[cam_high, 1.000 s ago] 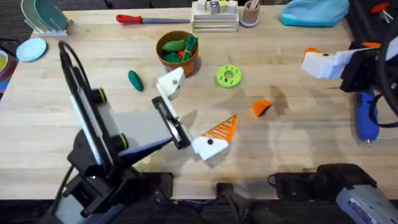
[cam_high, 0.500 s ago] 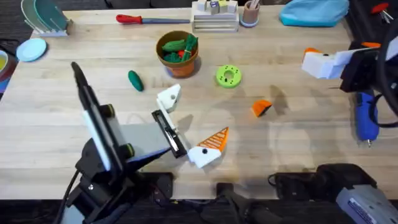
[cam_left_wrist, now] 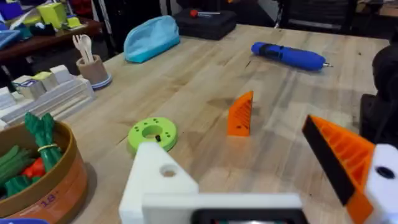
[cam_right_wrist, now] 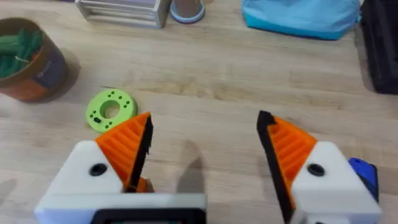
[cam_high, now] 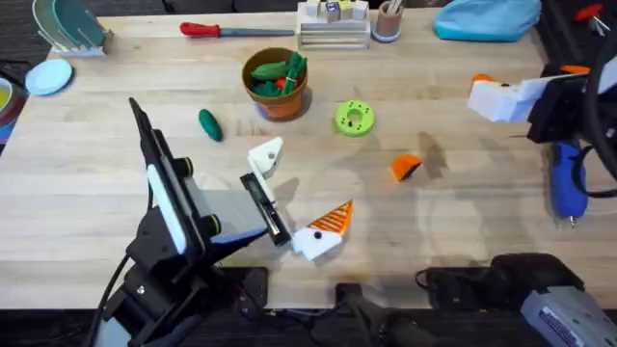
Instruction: Pick up the gripper from the table and insert it into the empty holder that is missing its gripper. Then pick up a screw, insert it into the mounting hole, and use the screwdriver to tighten it. Finally, clean up the table by picking up the vegetable and placing it into the bucket.
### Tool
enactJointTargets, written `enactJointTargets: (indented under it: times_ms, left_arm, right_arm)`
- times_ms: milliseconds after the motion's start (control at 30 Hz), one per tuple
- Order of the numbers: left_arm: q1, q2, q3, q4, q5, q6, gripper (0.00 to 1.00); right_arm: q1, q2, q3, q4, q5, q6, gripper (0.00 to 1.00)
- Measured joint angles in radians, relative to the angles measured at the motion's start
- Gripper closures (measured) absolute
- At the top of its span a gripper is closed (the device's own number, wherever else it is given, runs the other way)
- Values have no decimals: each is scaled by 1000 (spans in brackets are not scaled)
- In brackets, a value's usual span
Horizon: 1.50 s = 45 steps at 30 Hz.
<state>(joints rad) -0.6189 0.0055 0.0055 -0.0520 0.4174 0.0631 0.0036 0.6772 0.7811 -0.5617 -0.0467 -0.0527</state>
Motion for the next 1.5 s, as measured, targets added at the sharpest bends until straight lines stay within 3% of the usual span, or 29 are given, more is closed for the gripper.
enactJointTargets:
  times_ms: [567,833,1000,1267,1500]
  left_arm:
    - [0,0,0,0,0,0,8]
    - [0,0,0,0,0,0,8]
    - [0,0,0,0,0,0,8]
    - [0,0,0,1,0,0,8]
    - [0,0,0,14,0,-39,8]
  right_arm:
    - [0,0,0,-4,-1,3,10]
    - [4,15,1,-222,-112,11,10]
    - [84,85,1,-327,-140,-1,10]
    - [246,188,2,-353,-77,-6,10]
    - [328,280,2,-351,-44,-8,11]
